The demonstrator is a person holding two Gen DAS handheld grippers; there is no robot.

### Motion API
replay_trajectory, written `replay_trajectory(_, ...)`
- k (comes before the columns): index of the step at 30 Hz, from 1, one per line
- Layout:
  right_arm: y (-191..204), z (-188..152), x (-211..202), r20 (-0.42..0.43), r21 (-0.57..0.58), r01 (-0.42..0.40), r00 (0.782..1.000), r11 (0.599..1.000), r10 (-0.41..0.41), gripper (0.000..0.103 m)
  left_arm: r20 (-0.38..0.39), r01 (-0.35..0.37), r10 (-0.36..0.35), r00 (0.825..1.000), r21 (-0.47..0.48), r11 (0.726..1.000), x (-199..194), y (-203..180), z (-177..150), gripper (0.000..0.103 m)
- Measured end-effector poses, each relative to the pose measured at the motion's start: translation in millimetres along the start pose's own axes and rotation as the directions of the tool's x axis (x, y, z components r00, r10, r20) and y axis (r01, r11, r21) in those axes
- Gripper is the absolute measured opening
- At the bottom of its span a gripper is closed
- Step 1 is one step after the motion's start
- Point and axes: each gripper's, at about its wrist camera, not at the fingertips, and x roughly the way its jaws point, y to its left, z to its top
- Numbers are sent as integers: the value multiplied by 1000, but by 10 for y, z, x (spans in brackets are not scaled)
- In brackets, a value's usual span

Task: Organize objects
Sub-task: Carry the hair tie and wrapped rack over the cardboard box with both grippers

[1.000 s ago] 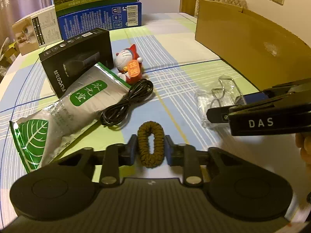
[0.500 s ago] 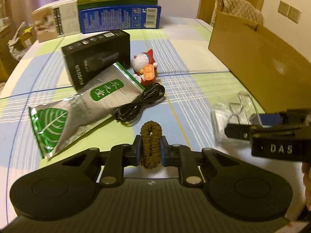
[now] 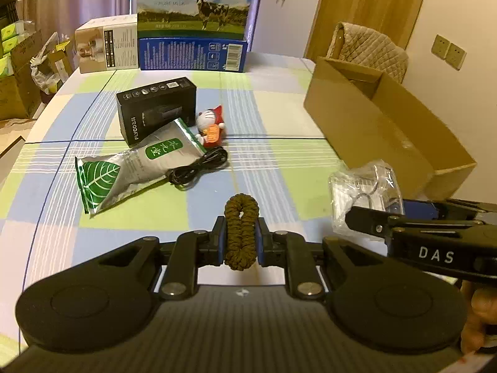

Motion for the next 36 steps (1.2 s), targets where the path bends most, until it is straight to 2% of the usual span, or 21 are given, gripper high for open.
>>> replay_trajectory(11,-9,-115,-528,35,-17,-1,999,1000,2,58,22,3,-3,1000,4,1000,-443,-245,-154,15)
replay_trajectory(20,-142,-156,-805,69,-32,32,997,999,-29,58,42,34,-36,998,29,999,-574,-452,-121,15)
replay_trajectory(28,-501,-92,-1051,103,0,86,991,996,-86,58,48,103,-108,993,90,991,-525,-856,50,15)
replay_trajectory(36,-1062,116,-1293,156,48,174,971,984,-179,58,53,188,-197,979,150,971,-381,-1384,341,15)
